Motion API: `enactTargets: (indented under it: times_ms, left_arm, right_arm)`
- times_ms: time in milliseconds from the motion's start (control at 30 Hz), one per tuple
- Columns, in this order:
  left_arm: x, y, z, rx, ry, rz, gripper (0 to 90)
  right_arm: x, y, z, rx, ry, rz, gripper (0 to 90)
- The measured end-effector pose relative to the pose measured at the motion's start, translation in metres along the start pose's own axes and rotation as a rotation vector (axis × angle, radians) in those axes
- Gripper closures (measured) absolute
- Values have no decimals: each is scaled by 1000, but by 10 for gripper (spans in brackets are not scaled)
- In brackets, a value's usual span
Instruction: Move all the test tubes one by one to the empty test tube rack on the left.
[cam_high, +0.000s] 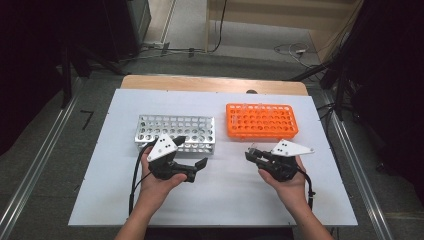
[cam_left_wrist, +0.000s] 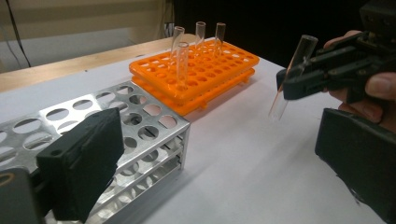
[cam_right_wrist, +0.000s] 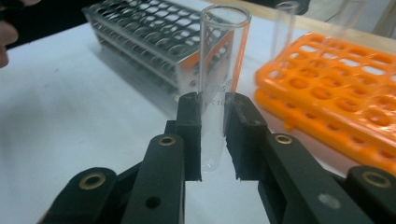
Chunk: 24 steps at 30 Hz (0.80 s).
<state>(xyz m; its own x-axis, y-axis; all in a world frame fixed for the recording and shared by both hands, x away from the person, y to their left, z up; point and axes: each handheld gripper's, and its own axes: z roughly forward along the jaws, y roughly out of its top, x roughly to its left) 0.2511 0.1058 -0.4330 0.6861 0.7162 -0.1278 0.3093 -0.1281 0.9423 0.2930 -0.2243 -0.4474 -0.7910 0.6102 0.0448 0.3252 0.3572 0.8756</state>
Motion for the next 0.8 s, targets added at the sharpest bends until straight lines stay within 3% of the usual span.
enactTargets:
  times_ms: [133, 367, 533, 800]
  left_arm:
    - [-5, 0, 2, 17, 9, -3, 71]
    - [-26, 4, 13, 46, -28, 24, 178]
    - [-34, 4, 19, 66, -56, 21, 241]
    - [-42, 4, 24, 79, -86, 35, 429]
  right_arm:
    - [11, -1, 6, 19, 19, -38, 739]
    - [32, 2, 15, 33, 47, -95, 739]
    - [43, 4, 20, 45, 61, -130, 739]
    - [60, 5, 28, 63, 89, -181, 739]
